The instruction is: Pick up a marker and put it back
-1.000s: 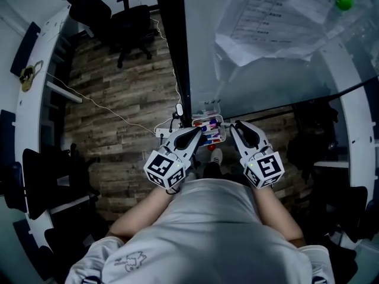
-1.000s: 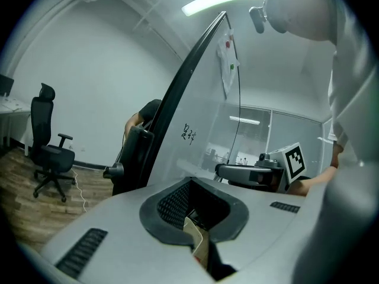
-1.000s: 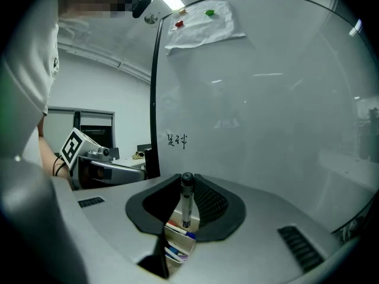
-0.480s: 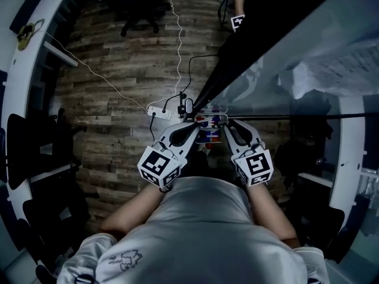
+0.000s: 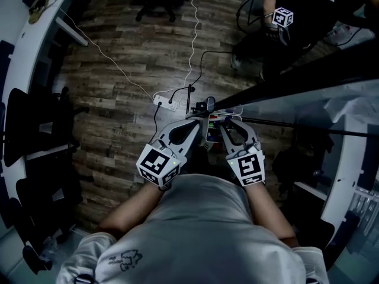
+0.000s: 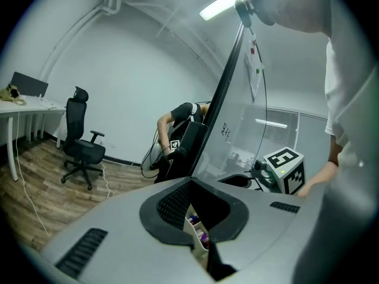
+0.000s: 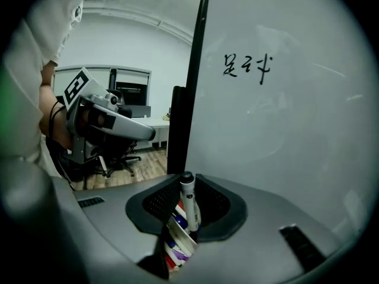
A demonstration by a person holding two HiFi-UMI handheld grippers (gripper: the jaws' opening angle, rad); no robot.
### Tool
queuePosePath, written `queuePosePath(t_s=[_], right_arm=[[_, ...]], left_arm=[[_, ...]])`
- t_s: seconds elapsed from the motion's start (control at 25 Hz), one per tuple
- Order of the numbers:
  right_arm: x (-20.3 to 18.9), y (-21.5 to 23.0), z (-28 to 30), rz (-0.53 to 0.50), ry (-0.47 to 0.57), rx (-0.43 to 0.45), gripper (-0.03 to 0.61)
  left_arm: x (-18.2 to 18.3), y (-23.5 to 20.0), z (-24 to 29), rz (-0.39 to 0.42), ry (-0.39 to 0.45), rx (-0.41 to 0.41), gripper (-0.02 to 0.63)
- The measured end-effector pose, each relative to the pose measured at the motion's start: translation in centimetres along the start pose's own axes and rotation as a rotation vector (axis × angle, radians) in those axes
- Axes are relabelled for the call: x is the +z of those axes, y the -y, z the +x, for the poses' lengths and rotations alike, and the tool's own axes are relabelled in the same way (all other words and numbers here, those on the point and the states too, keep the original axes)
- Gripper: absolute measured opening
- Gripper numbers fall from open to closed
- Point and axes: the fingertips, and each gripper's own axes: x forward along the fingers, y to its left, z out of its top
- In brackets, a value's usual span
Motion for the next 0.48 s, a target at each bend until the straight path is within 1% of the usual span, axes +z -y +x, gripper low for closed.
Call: queuePosePath(t_s=[0.28,0.48], right_arm=[[0.4,-2.1,1.5,0.001,0.005,0.063,0.075],[0.4,-2.5,2.2,0.016,0.011,0.094,0.086]], left_arm=[[-0.3,-0.8,-1.4,-0.012,0.003,0.034,0.005],[-0.6,-1.4,-2.0,-0.022,0.003,0.062,0.005]])
